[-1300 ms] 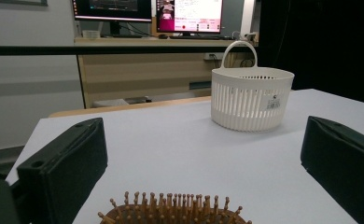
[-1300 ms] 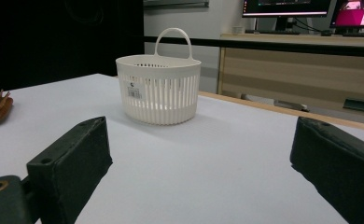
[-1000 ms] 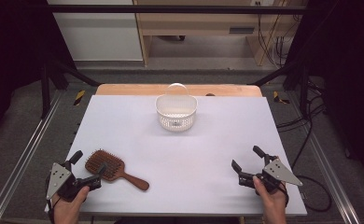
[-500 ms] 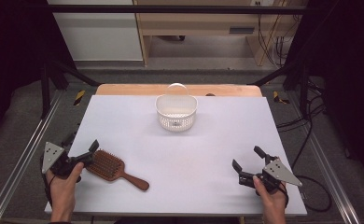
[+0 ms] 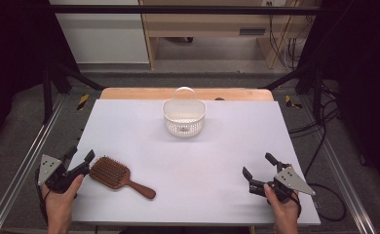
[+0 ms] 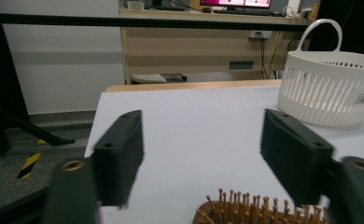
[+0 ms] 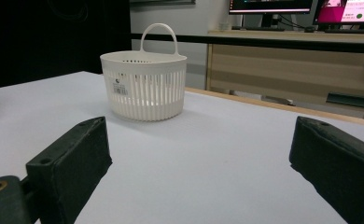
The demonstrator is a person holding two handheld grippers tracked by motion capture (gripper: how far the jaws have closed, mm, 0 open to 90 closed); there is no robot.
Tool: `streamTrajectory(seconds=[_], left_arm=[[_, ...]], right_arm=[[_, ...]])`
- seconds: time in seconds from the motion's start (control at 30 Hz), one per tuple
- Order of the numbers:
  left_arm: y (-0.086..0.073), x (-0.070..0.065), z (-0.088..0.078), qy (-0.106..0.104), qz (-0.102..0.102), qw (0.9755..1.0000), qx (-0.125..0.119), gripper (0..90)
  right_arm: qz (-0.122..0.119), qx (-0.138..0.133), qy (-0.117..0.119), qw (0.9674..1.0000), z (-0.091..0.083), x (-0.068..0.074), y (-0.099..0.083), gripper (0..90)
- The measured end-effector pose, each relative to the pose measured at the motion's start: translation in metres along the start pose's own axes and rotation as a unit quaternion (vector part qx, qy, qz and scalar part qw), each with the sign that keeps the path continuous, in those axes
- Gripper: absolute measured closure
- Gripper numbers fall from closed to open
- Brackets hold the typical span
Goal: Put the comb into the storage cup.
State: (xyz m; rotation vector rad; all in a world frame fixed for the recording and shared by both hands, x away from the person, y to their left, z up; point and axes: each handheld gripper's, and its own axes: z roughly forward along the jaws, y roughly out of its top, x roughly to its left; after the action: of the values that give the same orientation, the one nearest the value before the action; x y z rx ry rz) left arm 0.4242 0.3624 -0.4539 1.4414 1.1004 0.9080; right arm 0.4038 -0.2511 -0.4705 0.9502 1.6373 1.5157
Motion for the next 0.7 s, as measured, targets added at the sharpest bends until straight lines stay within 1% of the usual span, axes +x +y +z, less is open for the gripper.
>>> streamTrajectory(seconds=[0.03, 0.1, 0.2, 0.27, 0.3, 0.37, 0.4, 0.43, 0.47, 0.5, 0.57, 0.6, 0.63, 0.7], left_arm=[[-0.0003, -0.0015, -0.0010, 0.003, 0.014, 0.9999, 0.008, 39.0], [-0.0010, -0.0021, -0.0016, 0.000, 0.022, 0.9997, 0.014, 49.3], [-0.0022, -0.0031, -0.0015, 0.003, 0.038, 0.9989, 0.028, 60.4], [-0.0027, -0.0030, -0.0014, 0.001, 0.039, 0.9987, 0.033, 67.8], [-0.0033, -0.0030, -0.0013, 0.002, 0.040, 0.9985, 0.038, 67.8], [-0.0045, -0.0019, -0.0013, 0.004, 0.041, 0.9979, 0.050, 76.2], [-0.0045, -0.0019, -0.0013, 0.004, 0.041, 0.9979, 0.050, 77.8], [-0.0060, -0.0012, -0.0006, 0.005, 0.045, 0.9970, 0.063, 80.5], [-0.0060, -0.0012, -0.0006, 0.005, 0.045, 0.9970, 0.063, 82.8], [-0.0068, -0.0007, -0.0004, 0.012, 0.050, 0.9960, 0.073, 84.7], [-0.0066, 0.0007, -0.0009, 0.016, 0.049, 0.9958, 0.075, 87.9], [-0.0068, 0.0014, -0.0008, 0.021, 0.050, 0.9954, 0.079, 88.7], [-0.0068, 0.0014, -0.0008, 0.021, 0.050, 0.9954, 0.079, 89.2], [-0.0082, 0.0034, 0.0002, 0.030, 0.052, 0.9940, 0.091, 89.4]], right_arm=[[-0.001, 0.000, 0.000, 1.0000, -0.0003, -0.0002, 0.0001, 5.3], [0.001, -0.002, -0.001, 1.0000, -0.0007, -0.0008, 0.0002, 5.3], [0.002, -0.001, 0.000, 1.0000, -0.0008, -0.0010, 0.0000, 5.5], [0.002, -0.001, 0.000, 1.0000, -0.0007, -0.0009, 0.0000, 5.5], [0.001, -0.001, 0.000, 1.0000, -0.0007, -0.0009, 0.0000, 5.5], [0.001, -0.002, 0.000, 1.0000, -0.0008, -0.0008, 0.0002, 5.6], [0.001, -0.002, 0.000, 1.0000, -0.0008, -0.0008, 0.0002, 5.6], [0.003, -0.002, 0.001, 1.0000, -0.0012, -0.0008, 0.0004, 5.6], [0.003, -0.002, 0.001, 1.0000, -0.0012, -0.0008, 0.0004, 5.6], [0.003, -0.002, 0.000, 1.0000, -0.0014, -0.0008, 0.0004, 5.5], [0.003, -0.001, 0.001, 1.0000, -0.0011, -0.0008, 0.0003, 5.5], [0.003, -0.001, 0.001, 1.0000, -0.0009, -0.0008, 0.0002, 5.5], [0.003, -0.001, 0.001, 1.0000, -0.0009, -0.0008, 0.0002, 5.5], [0.002, 0.001, 0.001, 1.0000, -0.0003, -0.0005, -0.0001, 5.5]])
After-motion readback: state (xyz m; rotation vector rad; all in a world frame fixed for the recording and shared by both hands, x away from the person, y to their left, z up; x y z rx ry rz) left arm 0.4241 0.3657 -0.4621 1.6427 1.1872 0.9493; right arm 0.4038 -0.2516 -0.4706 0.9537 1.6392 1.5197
